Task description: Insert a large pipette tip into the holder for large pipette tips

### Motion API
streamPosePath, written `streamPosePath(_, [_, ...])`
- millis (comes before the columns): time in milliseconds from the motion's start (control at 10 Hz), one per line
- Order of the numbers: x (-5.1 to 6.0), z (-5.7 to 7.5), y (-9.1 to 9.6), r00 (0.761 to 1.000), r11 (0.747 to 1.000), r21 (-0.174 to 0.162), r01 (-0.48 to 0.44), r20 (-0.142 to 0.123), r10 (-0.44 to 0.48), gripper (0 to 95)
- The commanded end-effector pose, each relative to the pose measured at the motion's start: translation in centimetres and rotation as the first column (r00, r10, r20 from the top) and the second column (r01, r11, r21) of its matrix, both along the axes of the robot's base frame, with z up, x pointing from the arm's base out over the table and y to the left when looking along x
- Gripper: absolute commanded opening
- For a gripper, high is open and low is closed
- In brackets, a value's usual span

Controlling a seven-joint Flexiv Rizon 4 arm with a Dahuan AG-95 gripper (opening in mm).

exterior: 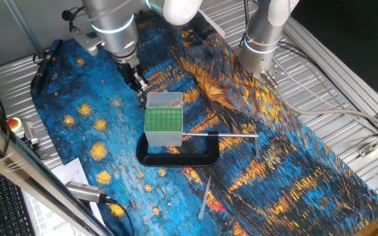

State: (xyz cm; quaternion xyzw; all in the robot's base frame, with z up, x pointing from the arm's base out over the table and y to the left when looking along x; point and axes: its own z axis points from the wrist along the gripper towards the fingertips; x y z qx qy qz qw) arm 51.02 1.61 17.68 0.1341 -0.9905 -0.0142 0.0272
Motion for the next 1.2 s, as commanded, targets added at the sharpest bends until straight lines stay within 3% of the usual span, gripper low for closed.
streamPosePath(100, [0.2,0.1,0.9,1.0,1.0,-0.001,-0.015,0.001,0.015,0.0])
streamPosePath(300, [1.1,0.3,2.6,0.999,0.999,-0.004,-0.047,-0.01,0.047,0.0])
streamPosePath(700, [1.6,0.6,4.5,0.995,0.995,-0.005,-0.104,-0.013,0.104,0.0])
streamPosePath(1000, [2.5,1.1,6.9,0.984,0.984,-0.008,-0.179,-0.017,0.178,0.0])
streamPosePath(1200, [2.8,1.3,7.4,0.979,0.979,-0.01,-0.203,-0.016,0.203,0.0])
